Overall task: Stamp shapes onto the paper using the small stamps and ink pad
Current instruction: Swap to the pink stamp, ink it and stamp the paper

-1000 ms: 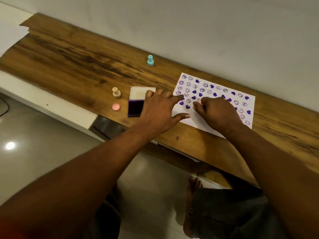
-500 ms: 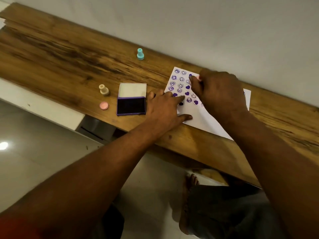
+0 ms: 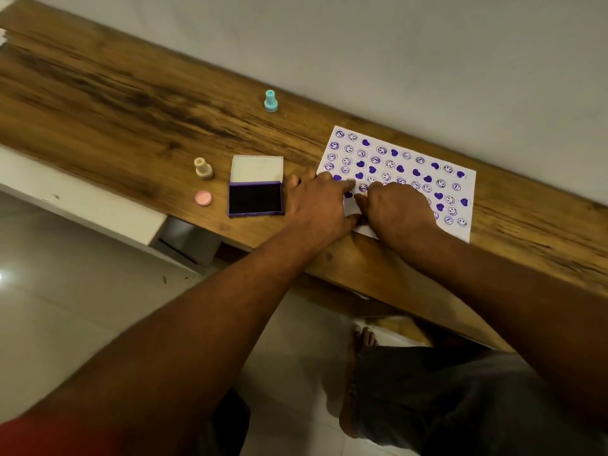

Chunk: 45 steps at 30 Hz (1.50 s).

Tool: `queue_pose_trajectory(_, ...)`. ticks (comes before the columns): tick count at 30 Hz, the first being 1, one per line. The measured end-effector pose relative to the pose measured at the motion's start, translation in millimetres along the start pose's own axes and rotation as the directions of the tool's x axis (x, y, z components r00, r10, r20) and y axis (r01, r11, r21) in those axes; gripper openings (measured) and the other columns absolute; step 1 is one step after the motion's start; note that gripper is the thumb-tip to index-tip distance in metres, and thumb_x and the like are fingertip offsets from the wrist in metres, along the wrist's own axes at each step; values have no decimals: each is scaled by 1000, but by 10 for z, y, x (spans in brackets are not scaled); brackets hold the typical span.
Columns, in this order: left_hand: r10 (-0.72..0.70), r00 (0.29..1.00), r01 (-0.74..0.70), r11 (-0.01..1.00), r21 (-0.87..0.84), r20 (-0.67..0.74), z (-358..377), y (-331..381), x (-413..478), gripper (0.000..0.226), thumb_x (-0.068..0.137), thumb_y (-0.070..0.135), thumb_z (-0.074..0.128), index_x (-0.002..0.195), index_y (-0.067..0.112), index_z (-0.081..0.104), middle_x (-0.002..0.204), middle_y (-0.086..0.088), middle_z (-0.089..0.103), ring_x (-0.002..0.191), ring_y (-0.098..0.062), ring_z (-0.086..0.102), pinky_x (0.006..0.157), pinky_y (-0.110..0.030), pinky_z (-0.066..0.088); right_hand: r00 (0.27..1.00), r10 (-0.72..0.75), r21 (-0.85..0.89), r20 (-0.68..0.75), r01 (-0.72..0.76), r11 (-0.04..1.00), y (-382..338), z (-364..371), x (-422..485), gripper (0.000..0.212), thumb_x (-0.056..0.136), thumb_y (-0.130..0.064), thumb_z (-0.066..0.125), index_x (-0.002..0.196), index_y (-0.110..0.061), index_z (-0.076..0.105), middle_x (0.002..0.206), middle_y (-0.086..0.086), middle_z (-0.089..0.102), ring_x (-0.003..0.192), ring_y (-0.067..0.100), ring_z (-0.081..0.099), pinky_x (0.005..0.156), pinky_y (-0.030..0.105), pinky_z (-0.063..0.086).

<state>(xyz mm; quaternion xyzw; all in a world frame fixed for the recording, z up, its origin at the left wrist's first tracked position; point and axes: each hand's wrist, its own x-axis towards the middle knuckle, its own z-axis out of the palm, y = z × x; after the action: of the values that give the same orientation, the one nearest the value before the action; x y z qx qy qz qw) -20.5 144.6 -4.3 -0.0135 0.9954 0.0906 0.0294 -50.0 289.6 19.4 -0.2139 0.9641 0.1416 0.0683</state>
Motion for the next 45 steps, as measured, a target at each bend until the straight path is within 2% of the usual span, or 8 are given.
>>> queue_pose_trajectory(7,3,1000,-3,1000,-2,-19,-36,30,-31,75,82,82,56,146,44,54,134,0,63,132,-26,48,107,-51,31,990,-139,-69,20,140,988,57,-10,-15,38,105,-35,51,133,-10,55,115,15,63,102,34,66,64,37,42)
queue_pose_trajectory(10,-2,1000,2,1000,13,-14,-27,42,-48,82,80,88,52,149,44,50,139,0,61,134,-26,46,108,-51,30,998,25,315,-51,-8,949,145,19,-36,49,108,-47,37,118,-8,66,105,16,70,96,33,66,74,37,47)
queue_pose_trajectory(13,-2,1000,2,999,32,5,5,21,-36,87,80,91,49,153,44,44,145,0,58,137,-27,44,109,-52,30,864,489,970,122,-209,126,361,-48,-48,45,104,-47,45,84,-16,71,70,4,65,63,19,59,63,31,43)
queue_pose_trajectory(14,0,1000,0,1000,30,5,14,10,-23,88,80,91,49,154,44,44,145,0,58,137,-27,45,109,-52,30,793,544,958,274,-171,-232,453,-88,-14,40,100,-44,50,70,-20,63,57,-3,53,48,14,46,53,28,36)
queue_pose_trajectory(16,1,1000,-1,1000,31,6,27,13,-23,88,80,91,49,154,44,44,145,0,57,137,-27,45,109,-52,31,753,529,865,391,-104,-492,576,-116,38,38,97,-41,49,63,-24,49,48,-8,38,39,10,29,42,21,25)
queue_pose_trajectory(26,3,1000,-2,999,39,-22,17,22,6,88,78,92,52,152,44,47,147,1,57,138,-27,44,109,-52,31,837,466,938,287,-148,-312,372,-14,203,31,97,-40,54,75,-20,61,56,-9,53,46,7,42,47,22,33)
queue_pose_trajectory(38,-58,983,39,993,-113,-175,-198,-216,-114,82,80,90,51,141,37,61,134,3,67,130,-24,53,105,-49,35,904,388,966,-179,87,244,56,-147,331,33,91,-42,75,117,-20,78,110,-4,78,95,10,75,85,39,62)
queue_pose_trajectory(45,-101,951,57,986,-157,-292,-604,-1042,-471,61,84,79,61,124,34,71,116,3,72,109,-20,64,87,-40,51,921,221,905,-321,229,358,-434,-326,402,25,89,-38,77,110,-24,73,92,-5,74,82,11,68,72,32,57)
